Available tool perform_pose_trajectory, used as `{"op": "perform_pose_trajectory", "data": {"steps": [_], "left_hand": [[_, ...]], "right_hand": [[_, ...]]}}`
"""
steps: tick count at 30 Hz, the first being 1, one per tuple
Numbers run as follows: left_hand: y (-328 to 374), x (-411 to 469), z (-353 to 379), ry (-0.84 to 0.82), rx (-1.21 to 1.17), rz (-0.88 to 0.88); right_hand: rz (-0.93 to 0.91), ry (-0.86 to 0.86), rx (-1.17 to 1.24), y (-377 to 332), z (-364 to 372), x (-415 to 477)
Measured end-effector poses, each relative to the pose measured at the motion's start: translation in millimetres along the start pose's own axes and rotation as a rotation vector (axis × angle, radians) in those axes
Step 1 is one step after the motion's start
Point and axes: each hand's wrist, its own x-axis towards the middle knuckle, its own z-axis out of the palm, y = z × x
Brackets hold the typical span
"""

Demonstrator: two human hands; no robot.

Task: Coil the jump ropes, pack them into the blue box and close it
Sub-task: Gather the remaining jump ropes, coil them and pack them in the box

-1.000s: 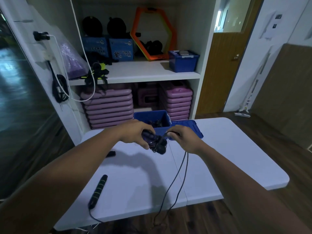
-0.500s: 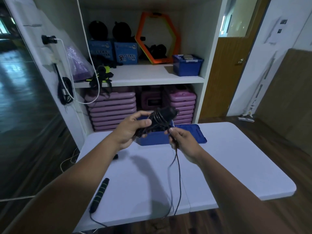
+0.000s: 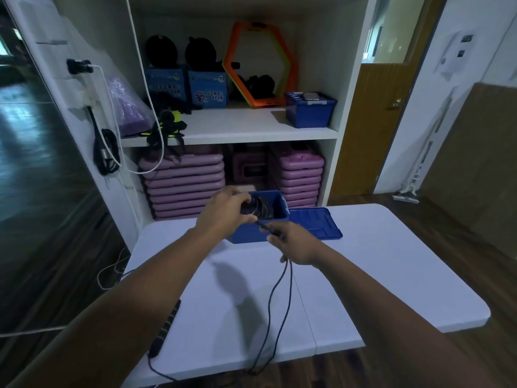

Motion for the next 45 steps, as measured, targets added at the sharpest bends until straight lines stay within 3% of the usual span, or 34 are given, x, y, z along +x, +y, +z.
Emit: {"op": "perform_pose_trajectory", "data": {"steps": [4,9,17,21,24,27,31,37,39,42,45], "left_hand": [[-10.1,1.0,-16.9,-0.275,-0.011,0.094],[-26.2,-4.8,-32.4,-0.545,-0.267,0.069],[-41.3,-8.8,-49.7,-0.55,-0.722,0.057],[-49.4,-8.0,-53.2,-0.449,-1.061,0.052],[-47.4,-7.7,-52.0,-0.387,-1.358,0.049],[-30.1,-5.7,-52.6,-0.217,-1.464,0.008],[-25.5,6.5,-46.8,0.019,-1.343,-0.165],[-54.1,13.7,-27.9,0.169,-0.666,-0.15],[-64.1,16.0,-23.9,0.142,-0.477,-0.054],[-68.8,13.3,-19.3,-0.047,-0.286,0.029],[-68.6,13.7,-32.7,-0.12,-0.285,0.088]], "right_hand": [[-0.111,0.118,-0.182,0.2,-10.7,7.0],[-0.2,0.242,-0.21,-1.4,-20.4,23.1],[-0.186,0.247,0.186,-14.1,-31.8,40.3],[-0.185,0.234,0.444,-13.8,-34.1,43.9],[-0.128,0.277,0.469,-10.9,-24.0,45.6],[-0.093,0.25,0.548,-13.5,0.0,49.8],[-0.026,0.243,0.49,-23.7,24.9,53.2],[0.025,0.178,0.053,-36.8,30.6,49.8],[0.007,0.174,-0.108,-43.9,29.1,51.5],[-0.005,0.219,-0.316,-54.9,23.8,57.9],[-0.073,0.285,-0.472,-58.2,17.0,60.9]]}}
